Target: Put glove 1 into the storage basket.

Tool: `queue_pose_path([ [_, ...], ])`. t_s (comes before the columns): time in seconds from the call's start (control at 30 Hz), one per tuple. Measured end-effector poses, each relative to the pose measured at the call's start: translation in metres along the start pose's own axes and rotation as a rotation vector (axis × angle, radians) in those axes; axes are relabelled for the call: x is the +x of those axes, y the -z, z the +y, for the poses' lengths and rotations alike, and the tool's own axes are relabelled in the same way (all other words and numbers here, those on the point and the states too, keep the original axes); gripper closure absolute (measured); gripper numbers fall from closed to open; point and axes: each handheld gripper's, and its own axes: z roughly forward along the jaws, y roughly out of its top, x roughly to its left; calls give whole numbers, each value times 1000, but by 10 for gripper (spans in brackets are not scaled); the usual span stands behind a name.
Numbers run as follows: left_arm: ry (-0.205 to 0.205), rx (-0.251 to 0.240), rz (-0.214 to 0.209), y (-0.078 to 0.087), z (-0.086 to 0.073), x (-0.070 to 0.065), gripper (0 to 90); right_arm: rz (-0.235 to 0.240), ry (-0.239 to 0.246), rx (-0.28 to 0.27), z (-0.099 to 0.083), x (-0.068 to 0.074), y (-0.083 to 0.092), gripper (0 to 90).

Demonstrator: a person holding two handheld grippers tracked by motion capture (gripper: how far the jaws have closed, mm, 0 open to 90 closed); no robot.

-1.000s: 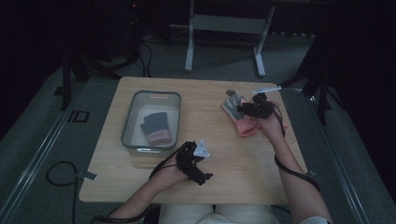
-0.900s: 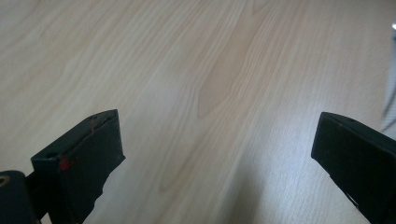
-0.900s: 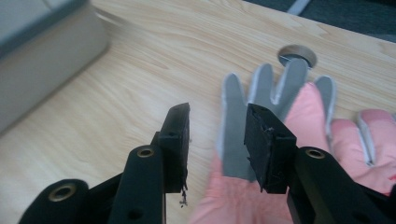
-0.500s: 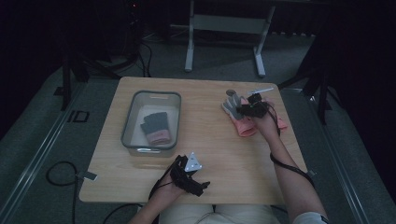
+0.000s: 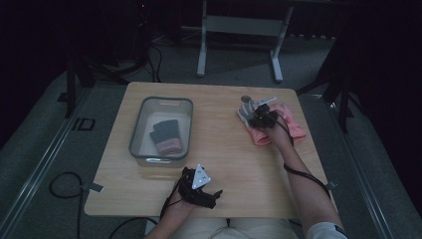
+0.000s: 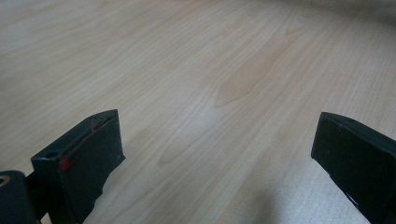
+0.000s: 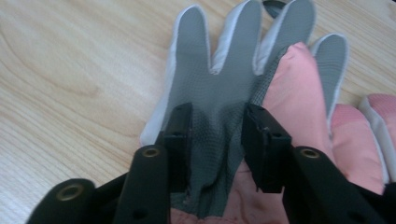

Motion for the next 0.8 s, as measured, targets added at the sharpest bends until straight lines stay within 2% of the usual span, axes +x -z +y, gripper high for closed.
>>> queue_pose_path([
  [0.03,-5,3,4,0,0,-1,15,10,5,11,1,1,-1,744],
  [0.1,-7,-7,4,0,-1,-2,15,9,0,27,1,3,-4,786],
  [0.17,-5,-15,14,1,-1,-2,15,23,-45,32,1,0,-5,835],
  [0.23,8,-16,14,1,-1,-2,15,42,-110,24,1,-4,-3,872],
  [0.33,-6,-18,21,2,-1,-1,15,63,-172,-13,2,-5,8,884],
  [0.47,-15,-24,29,2,-1,-1,15,100,-246,-114,1,0,38,886],
  [0.53,-22,-26,40,2,-1,-1,15,107,-264,-154,2,7,55,887],
  [0.57,-22,-26,40,2,-1,-1,15,107,-264,-154,2,7,55,887],
  [0.6,-21,-32,37,2,-1,-1,15,113,-271,-174,1,11,64,887],
  [0.63,-23,-33,41,2,-1,-1,15,129,-286,-203,0,22,81,887],
  [0.7,-32,-41,43,2,-1,-2,15,133,-302,-226,-1,32,99,887],
  [0.73,-36,-39,49,2,-1,-3,15,144,-317,-244,-2,37,107,887],
  [0.77,-36,-39,49,2,-1,-3,15,144,-317,-244,-2,37,107,887],
  [0.8,-36,-41,49,2,-2,-2,15,146,-315,-257,-3,42,116,886],
])
